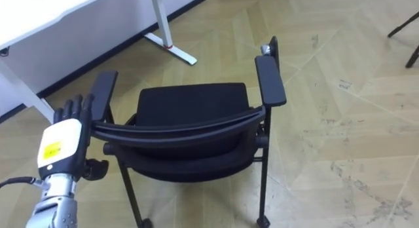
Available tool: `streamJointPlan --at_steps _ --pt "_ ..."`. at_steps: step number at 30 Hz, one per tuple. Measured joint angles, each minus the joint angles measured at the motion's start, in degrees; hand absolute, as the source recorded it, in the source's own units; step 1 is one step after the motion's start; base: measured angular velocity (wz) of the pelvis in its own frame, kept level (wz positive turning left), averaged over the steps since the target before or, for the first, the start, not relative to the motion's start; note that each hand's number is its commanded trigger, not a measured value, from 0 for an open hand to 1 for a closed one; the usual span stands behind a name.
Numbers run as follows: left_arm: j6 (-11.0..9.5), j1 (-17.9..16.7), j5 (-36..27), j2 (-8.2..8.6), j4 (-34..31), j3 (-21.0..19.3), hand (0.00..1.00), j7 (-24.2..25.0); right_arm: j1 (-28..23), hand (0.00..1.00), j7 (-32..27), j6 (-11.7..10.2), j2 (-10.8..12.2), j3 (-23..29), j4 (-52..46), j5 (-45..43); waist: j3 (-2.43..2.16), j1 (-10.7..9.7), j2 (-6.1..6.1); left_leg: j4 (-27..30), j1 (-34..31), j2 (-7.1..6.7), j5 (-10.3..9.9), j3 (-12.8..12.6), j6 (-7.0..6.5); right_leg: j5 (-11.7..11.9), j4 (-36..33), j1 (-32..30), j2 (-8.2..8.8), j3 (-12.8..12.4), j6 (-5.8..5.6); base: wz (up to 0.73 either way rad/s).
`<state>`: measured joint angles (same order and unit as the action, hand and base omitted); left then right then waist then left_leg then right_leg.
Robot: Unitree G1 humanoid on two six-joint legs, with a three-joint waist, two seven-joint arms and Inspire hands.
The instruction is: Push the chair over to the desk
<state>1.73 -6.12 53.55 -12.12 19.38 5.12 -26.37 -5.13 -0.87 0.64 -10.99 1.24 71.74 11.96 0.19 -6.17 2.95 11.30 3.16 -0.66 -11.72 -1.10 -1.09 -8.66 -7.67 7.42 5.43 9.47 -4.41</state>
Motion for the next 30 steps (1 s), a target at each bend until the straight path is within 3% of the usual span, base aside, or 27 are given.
streamJointPlan --at_steps 6,13,21,24,25,26,30 --pt "-0.1 0.4 0.2 -0.21 -1.1 2.2 0.00 0.4 0.0 0.00 0.2 -0.5 0.0 -0.1 -0.1 1.1 -0.10 -0.2 0.32 0.0 -0.2 0.03 0.0 0.0 0.00 0.0 0.0 -0.1 0.00 0.0 0.06 0.00" --pt "0.0 1.7 0.8 -0.47 -1.4 4.4 0.00 1.3 0.5 0.00 0.4 -0.6 0.0 0.0 -0.1 1.3 0.17 -1.0 0.06 -0.2 -0.2 0.04 0.0 -0.1 0.00 0.0 0.0 -0.1 0.00 0.0 0.06 0.00" --pt "1.2 1.7 2.3 -1.12 -1.6 4.7 0.00 2.4 0.8 0.00 0.2 -0.5 0.0 0.0 0.1 1.3 0.14 -1.6 0.10 -0.5 0.1 0.05 0.0 -0.5 -0.01 0.0 0.0 -0.3 0.00 -0.4 0.05 -0.02" --pt "2.5 1.7 2.4 -2.17 -3.3 6.2 0.00 4.6 0.8 0.00 0.1 -0.5 0.0 -0.2 0.1 1.6 0.11 -1.7 0.15 -0.5 0.1 0.04 0.0 -0.6 -0.01 0.0 0.0 -0.3 -0.01 -0.6 0.05 -0.01" --pt "2.6 1.7 2.4 -2.41 -3.8 6.6 0.00 4.9 0.8 0.00 0.0 -0.5 0.0 -0.2 0.1 1.7 0.09 -1.8 0.20 -0.5 0.0 0.05 0.0 -0.6 -0.01 0.0 0.0 -0.4 -0.01 -0.6 0.05 0.00" --pt "2.7 1.8 2.5 -2.68 -4.9 7.3 0.00 5.6 0.9 0.00 -0.3 -0.5 0.0 -0.1 0.1 1.7 -0.21 -2.1 0.79 -0.4 -0.2 0.03 0.0 -0.6 -0.01 0.0 0.0 -0.5 0.00 -0.6 0.06 0.00" --pt "3.0 2.2 3.6 -2.86 -6.1 9.7 0.00 7.1 0.8 0.00 -0.5 -0.5 0.0 -0.1 0.0 2.2 0.05 -3.2 1.40 -0.5 -0.2 0.04 0.0 -0.6 -0.01 0.0 0.0 -0.6 -0.01 -0.6 0.06 -0.01"
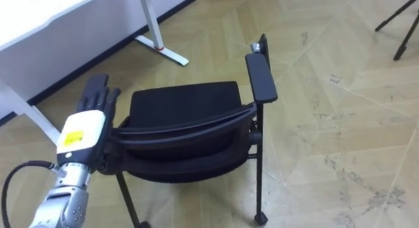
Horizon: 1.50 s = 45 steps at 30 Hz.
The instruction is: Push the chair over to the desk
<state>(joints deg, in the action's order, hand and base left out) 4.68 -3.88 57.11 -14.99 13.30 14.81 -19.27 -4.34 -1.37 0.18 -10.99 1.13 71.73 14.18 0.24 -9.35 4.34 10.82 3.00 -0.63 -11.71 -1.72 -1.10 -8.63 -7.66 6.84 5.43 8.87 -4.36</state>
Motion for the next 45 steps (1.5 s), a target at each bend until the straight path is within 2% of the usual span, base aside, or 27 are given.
streamJointPlan --at_steps 1,4,8,14,27,28,29,30,31,38,45 --pt "0.1 0.6 0.0 -0.07 0.0 0.9 0.00 0.3 0.0 0.00 0.0 0.0 0.0 0.0 0.0 0.0 0.20 -0.2 0.32 0.0 0.0 0.00 0.0 -0.1 0.00 0.0 0.0 -0.1 0.00 -0.2 0.00 -0.07" --pt "-0.1 1.8 0.7 -0.10 0.0 2.4 0.00 1.5 0.0 0.00 0.0 0.0 0.0 0.0 0.0 0.1 0.01 -0.4 0.97 -0.2 -0.3 0.07 0.0 -0.7 0.00 0.0 0.0 -0.9 -0.05 -0.9 0.00 -0.12" --pt "-0.2 1.8 1.3 -0.16 1.2 3.6 0.00 2.2 0.0 0.00 0.1 -0.1 -0.1 0.0 0.1 0.1 0.06 -1.3 1.23 -0.5 0.3 0.10 0.0 -1.2 -0.01 0.0 0.0 -0.8 -0.09 -1.4 0.00 -0.07" --pt "-0.2 1.8 5.1 -0.16 2.6 3.4 0.00 2.0 0.0 0.00 0.2 -0.1 0.0 0.0 0.1 0.0 0.18 -1.3 1.07 -1.3 0.7 0.22 0.0 -1.7 -0.01 0.0 0.0 -0.8 -0.23 -1.8 0.00 -0.03" --pt "0.0 2.1 4.5 -0.16 6.0 3.2 0.00 -1.5 0.4 0.00 -1.1 0.8 0.0 -0.4 -0.6 -0.2 0.27 -1.2 0.32 -1.6 1.8 0.31 0.0 -3.3 -0.01 0.0 0.0 -0.6 -0.42 -3.7 -0.01 -0.06" --pt "0.0 2.1 4.2 -0.16 6.0 3.2 0.09 -1.6 0.4 0.00 -1.1 1.0 0.0 -0.3 -0.6 -0.3 0.26 -1.2 0.28 -1.6 1.8 0.31 0.0 -3.3 -0.01 0.0 0.0 -0.6 -0.42 -3.8 -0.02 0.00" --pt "0.0 2.1 4.2 -0.17 6.0 3.2 0.38 -1.6 0.4 0.00 -1.2 1.2 0.0 -0.3 -0.6 -0.5 0.24 -1.2 0.23 -1.6 1.8 0.31 0.0 -3.3 -0.01 0.0 0.0 -0.6 -0.42 -3.8 -0.03 0.00" --pt "0.0 2.1 4.2 -0.18 6.1 3.2 0.94 -1.7 0.5 0.00 -1.2 1.2 0.0 -0.3 -0.7 -0.7 0.23 -1.2 0.21 -1.6 1.8 0.30 0.0 -3.3 -0.01 0.0 0.0 -0.6 -0.42 -3.8 -0.03 0.00" --pt "0.0 2.1 4.2 -0.18 6.1 3.2 1.00 -1.7 0.5 0.00 -1.3 1.2 0.0 -0.3 -0.7 -0.8 0.23 -1.2 0.21 -1.6 1.8 0.30 0.0 -3.3 -0.01 -0.1 0.0 -0.6 -0.42 -3.8 -0.03 0.00" --pt "-0.1 1.8 4.2 -0.21 6.1 2.9 1.00 -1.4 0.4 0.00 -1.6 1.2 -0.1 0.2 -0.8 -2.8 0.03 -1.1 -0.18 -1.3 2.4 0.31 0.0 -3.6 -0.01 -0.1 -0.1 -0.3 -0.42 -4.1 -0.03 -0.02" --pt "-1.6 1.8 4.4 -1.32 7.6 2.8 1.00 -1.6 0.4 0.00 -1.0 1.2 -0.1 0.3 -1.1 -1.9 -0.30 -1.2 -0.71 -1.4 2.7 0.34 0.0 -3.7 -0.01 -0.1 0.0 0.2 -0.43 -4.1 -0.02 0.00"
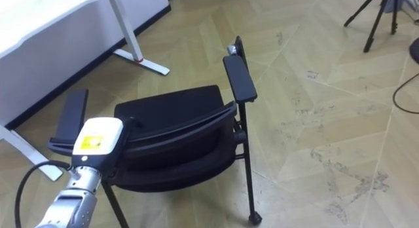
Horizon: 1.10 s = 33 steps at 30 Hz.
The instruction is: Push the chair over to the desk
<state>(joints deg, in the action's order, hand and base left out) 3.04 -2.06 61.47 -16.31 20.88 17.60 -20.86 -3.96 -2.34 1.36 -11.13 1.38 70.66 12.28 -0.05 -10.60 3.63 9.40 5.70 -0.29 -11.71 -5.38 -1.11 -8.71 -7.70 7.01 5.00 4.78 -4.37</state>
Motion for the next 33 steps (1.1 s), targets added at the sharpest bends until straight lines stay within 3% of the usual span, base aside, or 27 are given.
streamJointPlan --at_steps 7,15,19,24,26,29,33 --pt "-0.8 0.0 0.0 -0.15 0.7 0.0 1.00 -1.4 0.0 0.00 -0.1 0.0 0.0 0.2 -0.5 -0.7 -0.11 -0.1 -0.03 0.1 0.0 0.00 0.0 0.1 0.00 0.0 -0.1 0.2 0.00 0.1 0.02 0.00" --pt "-1.4 0.2 0.0 -0.42 1.0 0.0 1.00 -2.1 0.5 0.00 -5.2 -0.1 -0.1 0.7 -1.9 -12.3 -0.14 -0.1 -0.54 0.0 0.0 0.04 0.0 0.1 0.00 0.0 -0.1 0.2 -0.02 0.0 0.04 0.00" --pt "-1.5 0.2 0.0 -1.14 0.3 0.0 1.00 -2.2 1.2 0.00 -9.2 -0.1 -1.0 2.3 -3.0 -15.7 0.17 0.0 -1.22 0.2 0.0 0.04 0.0 0.1 0.00 0.0 -0.2 0.1 -0.02 0.1 0.03 0.00" --pt "-1.9 0.5 -0.1 -1.63 0.4 0.0 1.00 -2.7 3.1 0.00 -15.7 -0.1 -3.7 3.4 -7.2 -22.4 0.34 0.3 -1.92 0.4 -0.1 0.06 0.0 0.1 0.00 -0.1 -0.9 -0.5 -0.04 0.0 0.14 0.00" --pt "-2.2 1.3 -0.1 -2.44 0.4 0.1 1.00 -2.6 5.0 0.00 -18.7 -0.1 -4.4 4.0 -11.6 -24.9 0.71 0.6 -2.95 0.3 -0.4 0.13 0.1 0.0 0.11 -0.2 -1.1 -0.8 -0.06 0.0 0.18 0.00" --pt "-2.2 1.9 0.1 -3.01 0.1 0.7 1.00 -2.1 7.1 0.00 -21.4 -0.1 -5.2 4.5 -15.7 -27.6 0.07 1.4 -4.25 0.4 -0.7 0.16 0.2 0.0 0.16 -0.2 -1.1 -1.1 -0.12 0.0 0.19 0.00" --pt "-2.2 2.0 1.0 -3.90 -1.8 0.9 1.00 -0.5 8.9 0.00 -24.6 -0.3 -5.6 4.5 -20.2 -33.1 -0.42 2.5 -5.03 1.0 -1.2 0.32 0.2 0.0 0.19 0.0 -1.1 -1.4 -0.25 0.0 0.35 0.00"
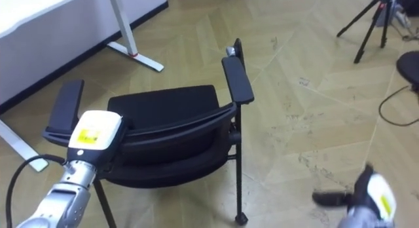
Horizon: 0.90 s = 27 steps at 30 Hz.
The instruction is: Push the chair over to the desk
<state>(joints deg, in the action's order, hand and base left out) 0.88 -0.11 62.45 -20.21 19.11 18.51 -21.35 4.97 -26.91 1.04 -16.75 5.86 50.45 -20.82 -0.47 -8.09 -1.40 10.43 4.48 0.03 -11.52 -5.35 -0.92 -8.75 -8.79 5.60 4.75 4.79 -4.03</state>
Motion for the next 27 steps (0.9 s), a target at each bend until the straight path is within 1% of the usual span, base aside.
streamJointPlan --at_steps 1,3,4,6,9,11,13,14,15,20,24,27 --pt "0.0 0.1 0.0 -0.12 -0.2 0.0 1.00 0.2 0.0 0.00 -0.2 0.1 0.0 -0.1 -0.9 -0.8 0.01 0.2 -0.03 0.0 -0.1 0.05 0.0 0.0 0.00 0.0 0.0 -0.1 -0.03 0.0 0.04 0.00" --pt "0.0 0.7 0.1 -0.24 -0.3 0.1 1.00 0.8 0.1 0.00 -0.7 0.3 0.0 -0.1 -5.0 -5.3 -0.04 0.6 0.08 0.1 -0.3 0.15 0.0 0.0 0.01 0.1 -0.1 -0.4 -0.09 0.1 0.19 0.00" --pt "0.0 0.7 0.1 -0.25 -0.4 0.1 1.00 0.8 0.1 0.00 -0.7 0.3 0.0 -0.1 -6.3 -6.9 -0.11 0.6 0.19 0.1 -0.5 0.15 0.0 0.0 0.01 0.1 -0.2 -0.6 -0.09 0.1 0.20 0.00" --pt "0.0 0.8 0.1 -0.24 -0.4 0.1 1.00 0.9 0.1 0.00 -0.8 0.3 -0.1 -0.2 -10.3 -10.0 -0.11 0.6 0.42 0.3 -0.8 0.18 0.0 0.0 0.01 0.2 -0.3 -0.8 -0.09 0.1 0.23 0.00" --pt "0.3 0.8 0.0 -0.23 -0.7 0.1 1.00 1.5 0.1 0.00 -0.7 0.5 -0.2 -1.9 -15.9 -13.5 0.08 0.8 0.62 0.2 -0.7 0.27 0.0 -0.2 0.02 0.2 -0.3 -0.7 -0.11 0.1 0.27 0.00" --pt "0.5 0.9 -0.3 -0.22 -1.1 0.1 1.00 2.4 -0.1 0.00 -0.6 0.5 -0.2 -3.7 -20.4 -17.3 0.25 0.8 0.78 0.2 -0.6 0.27 0.0 -0.2 0.02 0.2 -0.5 -0.7 -0.11 0.1 0.27 0.00" --pt "0.5 1.0 -0.3 -0.21 -1.3 0.1 1.00 2.8 0.0 0.00 -0.6 0.7 -0.3 -5.1 -22.6 -19.5 0.38 1.0 0.83 0.1 -0.5 0.28 0.0 -0.2 0.02 0.2 -0.6 -0.7 -0.11 0.1 0.27 0.00" --pt "0.5 1.3 -0.3 -0.09 -1.3 0.1 1.00 3.2 0.0 0.00 -0.3 1.2 -0.3 -5.9 -24.3 -20.4 0.54 1.4 0.93 -0.2 -0.4 0.29 0.0 -0.3 0.02 0.2 -0.8 -0.8 -0.11 0.0 0.27 -0.03" --pt "0.5 1.5 -0.3 0.01 -1.3 0.1 1.00 3.4 0.0 0.00 -0.2 1.4 -0.4 -6.2 -25.1 -20.6 0.59 1.6 0.98 -0.3 -0.4 0.29 0.0 -0.3 0.02 0.2 -0.8 -0.9 -0.11 0.0 0.27 -0.04" --pt "0.5 1.7 -0.2 0.23 -1.6 0.7 1.00 3.6 0.0 0.00 0.2 1.6 -0.5 -7.6 -29.8 -24.4 0.58 2.5 1.06 -0.5 -0.1 0.28 0.0 -0.4 0.04 0.2 -0.8 -0.8 -0.12 0.0 0.26 0.00" --pt "0.4 1.8 -0.2 0.23 -1.6 0.8 1.00 3.7 0.0 0.00 0.3 1.4 -1.3 -9.3 -32.7 -27.6 0.58 2.9 1.10 -0.6 0.0 0.31 0.0 -0.5 0.04 0.2 -0.8 -0.8 -0.12 0.0 0.27 0.00" --pt "0.3 1.9 -0.1 0.24 -1.7 0.8 1.00 4.1 0.0 0.00 0.4 1.4 -1.6 -9.4 -34.8 -31.1 0.60 3.3 1.05 -0.8 0.0 0.34 0.0 -0.6 0.05 0.2 -0.8 -0.8 -0.15 0.0 0.27 0.00"
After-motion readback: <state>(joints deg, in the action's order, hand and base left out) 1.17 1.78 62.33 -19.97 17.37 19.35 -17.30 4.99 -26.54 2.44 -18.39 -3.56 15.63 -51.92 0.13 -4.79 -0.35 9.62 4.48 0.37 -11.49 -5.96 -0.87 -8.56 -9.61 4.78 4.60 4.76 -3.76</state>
